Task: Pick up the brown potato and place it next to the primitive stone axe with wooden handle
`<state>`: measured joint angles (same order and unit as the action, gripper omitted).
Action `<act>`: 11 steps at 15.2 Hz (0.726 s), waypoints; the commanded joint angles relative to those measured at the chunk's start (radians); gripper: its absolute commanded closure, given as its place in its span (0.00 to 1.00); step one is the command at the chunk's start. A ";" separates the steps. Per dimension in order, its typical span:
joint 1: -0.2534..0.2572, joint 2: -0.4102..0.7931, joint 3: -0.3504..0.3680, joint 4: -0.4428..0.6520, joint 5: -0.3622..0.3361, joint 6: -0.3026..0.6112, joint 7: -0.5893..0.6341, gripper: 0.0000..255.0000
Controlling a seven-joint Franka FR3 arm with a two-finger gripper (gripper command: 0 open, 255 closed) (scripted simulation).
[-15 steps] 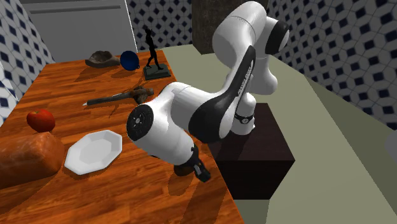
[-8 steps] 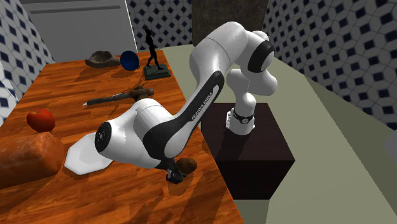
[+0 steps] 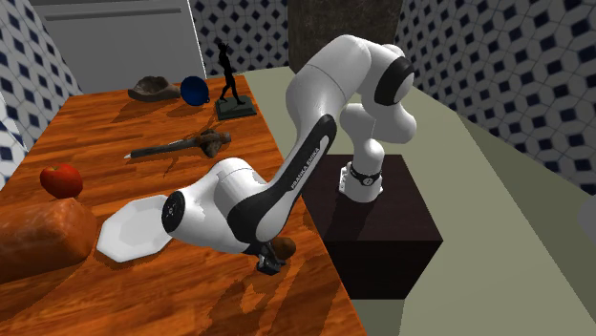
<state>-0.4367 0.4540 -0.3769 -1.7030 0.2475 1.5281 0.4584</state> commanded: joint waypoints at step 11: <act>0.002 -0.001 0.001 -0.010 0.001 0.009 0.000 1.00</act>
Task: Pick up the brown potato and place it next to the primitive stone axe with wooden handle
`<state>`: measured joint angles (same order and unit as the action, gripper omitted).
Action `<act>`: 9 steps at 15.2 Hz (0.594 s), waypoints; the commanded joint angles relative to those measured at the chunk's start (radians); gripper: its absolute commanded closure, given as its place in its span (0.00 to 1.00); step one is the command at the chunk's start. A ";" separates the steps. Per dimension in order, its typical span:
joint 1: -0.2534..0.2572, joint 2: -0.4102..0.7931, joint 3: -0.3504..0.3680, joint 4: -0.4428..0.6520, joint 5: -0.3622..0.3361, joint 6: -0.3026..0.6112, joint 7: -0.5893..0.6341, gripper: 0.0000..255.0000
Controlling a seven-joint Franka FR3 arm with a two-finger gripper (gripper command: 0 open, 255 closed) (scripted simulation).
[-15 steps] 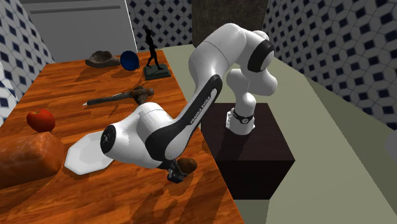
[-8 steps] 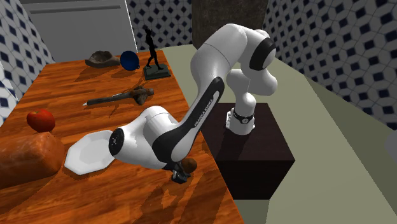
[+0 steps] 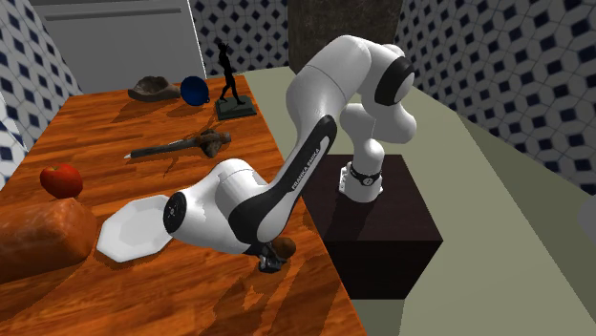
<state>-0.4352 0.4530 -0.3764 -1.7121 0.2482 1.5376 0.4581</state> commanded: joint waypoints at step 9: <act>0.001 -0.017 -0.003 0.015 -0.006 -0.032 0.007 1.00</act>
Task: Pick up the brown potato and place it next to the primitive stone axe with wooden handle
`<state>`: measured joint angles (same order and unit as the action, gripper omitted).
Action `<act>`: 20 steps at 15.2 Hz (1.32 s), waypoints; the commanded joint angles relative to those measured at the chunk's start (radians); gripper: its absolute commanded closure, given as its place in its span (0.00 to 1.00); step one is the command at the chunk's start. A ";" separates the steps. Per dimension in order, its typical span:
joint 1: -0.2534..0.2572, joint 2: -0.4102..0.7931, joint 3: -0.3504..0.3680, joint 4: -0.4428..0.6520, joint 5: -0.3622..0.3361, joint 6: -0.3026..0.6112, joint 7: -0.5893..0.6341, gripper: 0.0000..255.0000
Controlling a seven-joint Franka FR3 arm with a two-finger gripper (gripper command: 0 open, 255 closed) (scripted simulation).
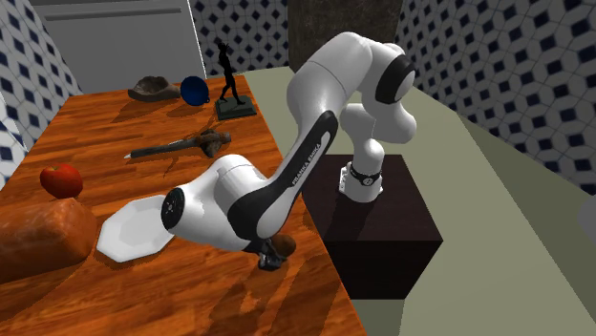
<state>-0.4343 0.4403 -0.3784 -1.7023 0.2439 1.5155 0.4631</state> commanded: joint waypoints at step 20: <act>-0.004 -0.082 -0.013 0.169 -0.026 -0.242 0.042 1.00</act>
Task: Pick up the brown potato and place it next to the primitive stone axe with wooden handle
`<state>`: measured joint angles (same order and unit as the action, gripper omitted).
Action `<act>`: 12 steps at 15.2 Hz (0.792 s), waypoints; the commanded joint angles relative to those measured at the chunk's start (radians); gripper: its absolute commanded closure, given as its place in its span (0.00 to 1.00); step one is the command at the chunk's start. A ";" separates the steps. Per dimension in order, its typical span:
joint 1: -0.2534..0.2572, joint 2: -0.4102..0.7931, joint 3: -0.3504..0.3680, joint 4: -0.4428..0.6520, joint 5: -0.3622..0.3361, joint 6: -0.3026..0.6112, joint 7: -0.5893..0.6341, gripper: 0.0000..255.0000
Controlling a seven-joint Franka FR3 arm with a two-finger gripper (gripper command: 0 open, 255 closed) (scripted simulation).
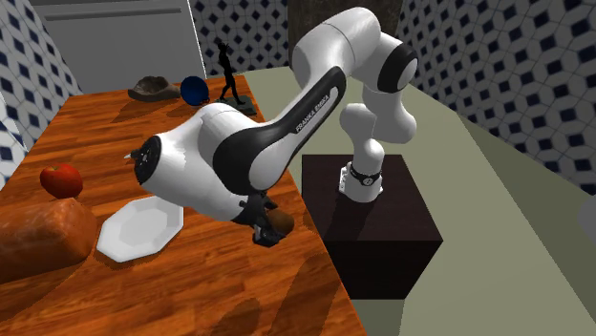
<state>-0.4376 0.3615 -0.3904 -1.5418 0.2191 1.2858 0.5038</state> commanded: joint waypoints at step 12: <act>-0.057 -0.128 -0.060 -0.104 -0.104 -0.026 -0.116 1.00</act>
<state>-0.4890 0.2548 -0.4425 -1.6123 0.1315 1.2478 0.4052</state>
